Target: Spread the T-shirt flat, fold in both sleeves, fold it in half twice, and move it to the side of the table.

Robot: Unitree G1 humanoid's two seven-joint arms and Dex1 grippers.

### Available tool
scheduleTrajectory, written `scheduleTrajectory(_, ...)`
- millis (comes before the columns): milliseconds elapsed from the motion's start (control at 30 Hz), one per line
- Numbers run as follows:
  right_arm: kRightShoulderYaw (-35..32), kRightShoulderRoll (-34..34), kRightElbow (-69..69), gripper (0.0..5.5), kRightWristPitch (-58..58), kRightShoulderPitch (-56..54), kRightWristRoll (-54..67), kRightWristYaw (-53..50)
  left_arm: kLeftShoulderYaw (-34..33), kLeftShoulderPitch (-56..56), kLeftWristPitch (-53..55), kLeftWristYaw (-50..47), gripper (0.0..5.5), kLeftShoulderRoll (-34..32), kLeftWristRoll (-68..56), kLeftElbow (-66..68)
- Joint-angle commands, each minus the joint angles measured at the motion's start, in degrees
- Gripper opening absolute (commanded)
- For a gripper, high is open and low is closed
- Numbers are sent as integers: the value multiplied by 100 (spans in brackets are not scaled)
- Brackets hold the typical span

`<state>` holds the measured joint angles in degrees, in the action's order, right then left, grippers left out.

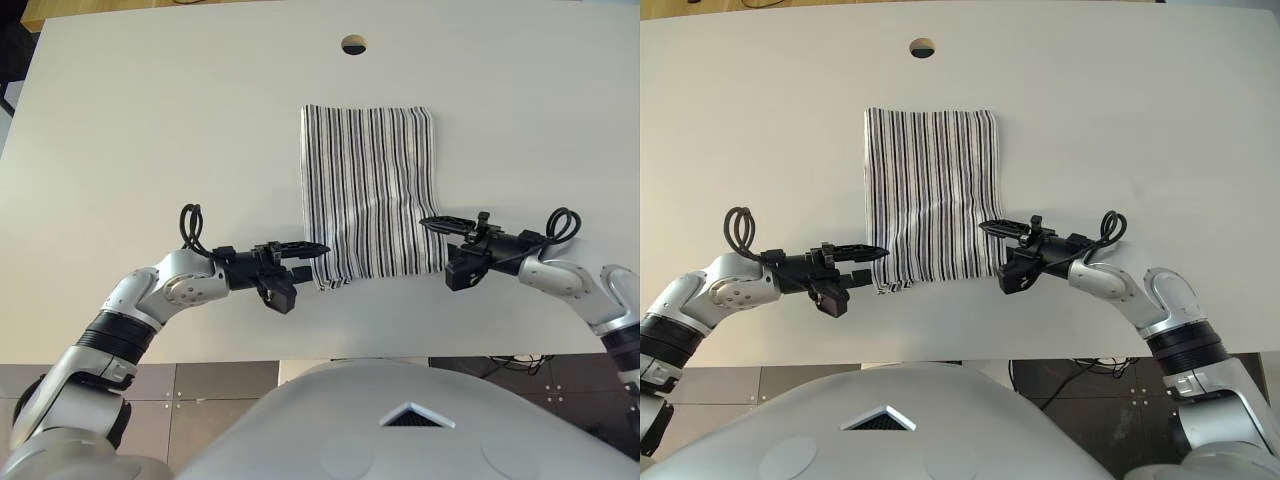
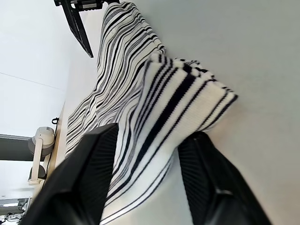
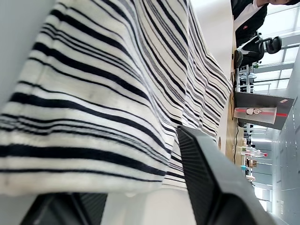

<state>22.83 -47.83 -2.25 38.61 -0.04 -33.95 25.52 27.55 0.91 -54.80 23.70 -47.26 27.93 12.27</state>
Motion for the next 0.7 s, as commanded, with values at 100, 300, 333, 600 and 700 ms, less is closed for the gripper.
scheduleTrajectory(100,72,-168,-264,136,-72,166,-65,279,160,-9,9,163,138,49,385,355)
scheduleTrajectory(300,51,-142,-355,33,-52,177,-47,264,164,-15,-37,144,68,71,368,432)
scheduleTrajectory(333,44,-133,-368,18,-57,167,-34,265,160,-15,-42,140,56,72,361,450)
scheduleTrajectory(600,-40,-61,-442,10,-47,111,330,290,88,41,-114,133,11,49,207,703)
scheduleTrajectory(700,-112,-144,-157,10,-40,437,1099,527,116,-227,-148,314,11,-75,-252,497)
